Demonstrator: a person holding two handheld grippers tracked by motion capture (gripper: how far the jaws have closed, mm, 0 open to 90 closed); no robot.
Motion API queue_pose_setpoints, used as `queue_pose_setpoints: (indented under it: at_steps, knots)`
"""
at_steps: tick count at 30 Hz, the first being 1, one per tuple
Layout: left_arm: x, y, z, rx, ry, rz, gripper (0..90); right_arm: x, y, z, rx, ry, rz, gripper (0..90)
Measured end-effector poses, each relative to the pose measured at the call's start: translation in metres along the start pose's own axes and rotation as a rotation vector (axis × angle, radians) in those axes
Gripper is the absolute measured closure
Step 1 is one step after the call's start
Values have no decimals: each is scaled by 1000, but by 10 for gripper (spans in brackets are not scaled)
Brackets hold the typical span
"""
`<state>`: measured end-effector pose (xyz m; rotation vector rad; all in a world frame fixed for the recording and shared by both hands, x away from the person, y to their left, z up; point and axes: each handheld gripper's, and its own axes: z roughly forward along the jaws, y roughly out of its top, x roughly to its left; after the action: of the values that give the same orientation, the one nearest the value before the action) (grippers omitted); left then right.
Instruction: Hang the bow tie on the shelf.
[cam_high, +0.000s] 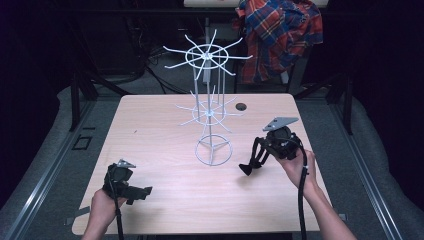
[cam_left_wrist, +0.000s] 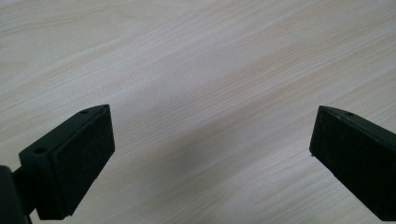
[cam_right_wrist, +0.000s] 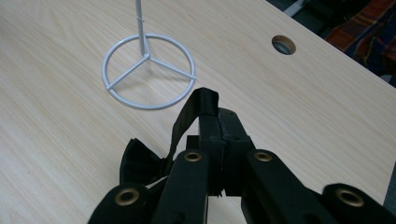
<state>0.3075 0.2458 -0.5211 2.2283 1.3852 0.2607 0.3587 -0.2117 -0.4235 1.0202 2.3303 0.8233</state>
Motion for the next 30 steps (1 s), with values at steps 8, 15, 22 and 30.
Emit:
queue_pose_setpoints:
  at_steps: [8, 15, 22, 30]
  knots:
    - [-1, 0, 0, -1, 0, 5, 0, 0, 7, 3, 0, 13, 6, 899]
    - [-1, 0, 0, -5, 4, 7, 0, -2, 16, 4, 1, 25, 12, 899]
    - [-2, 2, 1, -4, 1, 9, 0, -5, 24, 5, 0, 20, 11, 899]
    - [-1, 3, 1, -10, -3, 8, 0, -9, 33, 6, 4, 31, 21, 899]
